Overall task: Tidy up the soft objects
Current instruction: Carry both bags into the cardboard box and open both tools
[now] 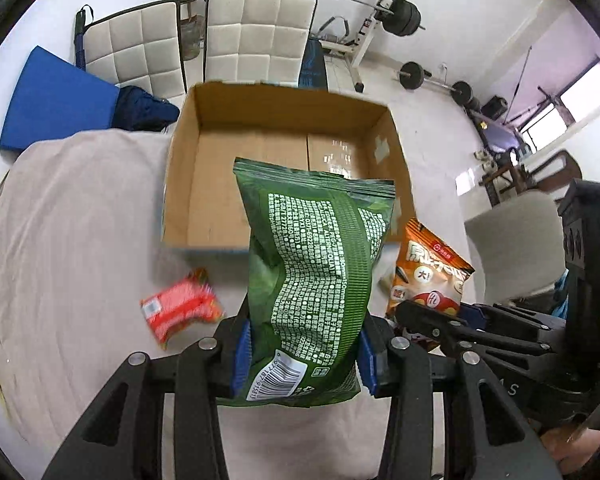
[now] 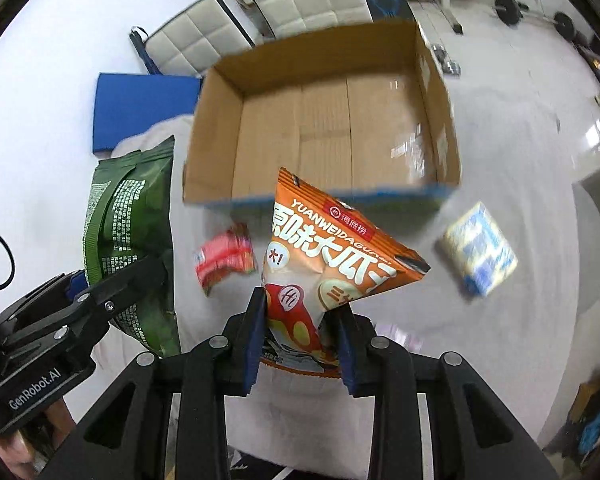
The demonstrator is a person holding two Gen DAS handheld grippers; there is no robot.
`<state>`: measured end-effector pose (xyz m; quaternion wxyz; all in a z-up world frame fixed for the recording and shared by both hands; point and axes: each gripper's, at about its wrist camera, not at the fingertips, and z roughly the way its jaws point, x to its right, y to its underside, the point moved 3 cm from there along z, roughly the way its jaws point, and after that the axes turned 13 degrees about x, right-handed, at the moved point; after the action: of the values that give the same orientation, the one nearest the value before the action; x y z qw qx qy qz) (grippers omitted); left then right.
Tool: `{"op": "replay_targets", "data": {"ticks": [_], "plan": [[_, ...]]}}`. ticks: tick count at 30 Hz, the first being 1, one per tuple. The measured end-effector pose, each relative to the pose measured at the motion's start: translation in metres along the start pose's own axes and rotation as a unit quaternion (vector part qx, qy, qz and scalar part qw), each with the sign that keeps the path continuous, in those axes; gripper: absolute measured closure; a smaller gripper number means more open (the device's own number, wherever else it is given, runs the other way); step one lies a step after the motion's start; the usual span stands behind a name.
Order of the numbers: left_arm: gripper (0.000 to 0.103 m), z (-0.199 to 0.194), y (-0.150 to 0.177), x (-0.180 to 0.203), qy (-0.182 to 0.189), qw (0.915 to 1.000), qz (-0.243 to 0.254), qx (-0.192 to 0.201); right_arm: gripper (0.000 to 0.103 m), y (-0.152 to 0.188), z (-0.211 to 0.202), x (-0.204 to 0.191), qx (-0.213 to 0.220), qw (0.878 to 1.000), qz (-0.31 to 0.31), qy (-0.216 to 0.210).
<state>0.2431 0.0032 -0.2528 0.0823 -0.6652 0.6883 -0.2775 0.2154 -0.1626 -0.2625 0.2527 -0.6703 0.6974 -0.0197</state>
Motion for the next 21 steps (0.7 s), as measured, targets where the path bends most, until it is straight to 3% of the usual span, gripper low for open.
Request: {"op": "replay_targets", "data": {"ticks": [6,12,21], "plan": [[0.063,0.053,-0.062,-0.005,0.010,0.9988,-0.046,-0.012,0.070,-0.077,0.027,0.028,0.005,1.000,-0.017,0.018],[0.063,0.130,-0.107,-0.011,0.024,0.9934,-0.098,-0.054,0.070,-0.147,0.090,0.052,-0.024,0.999,-0.027,0.024],[0.063,0.240,-0.137,-0.023,0.033,0.9830,-0.135,-0.120,0.070,-0.196,0.200,0.078,-0.092,0.994,-0.053,0.031]]}}
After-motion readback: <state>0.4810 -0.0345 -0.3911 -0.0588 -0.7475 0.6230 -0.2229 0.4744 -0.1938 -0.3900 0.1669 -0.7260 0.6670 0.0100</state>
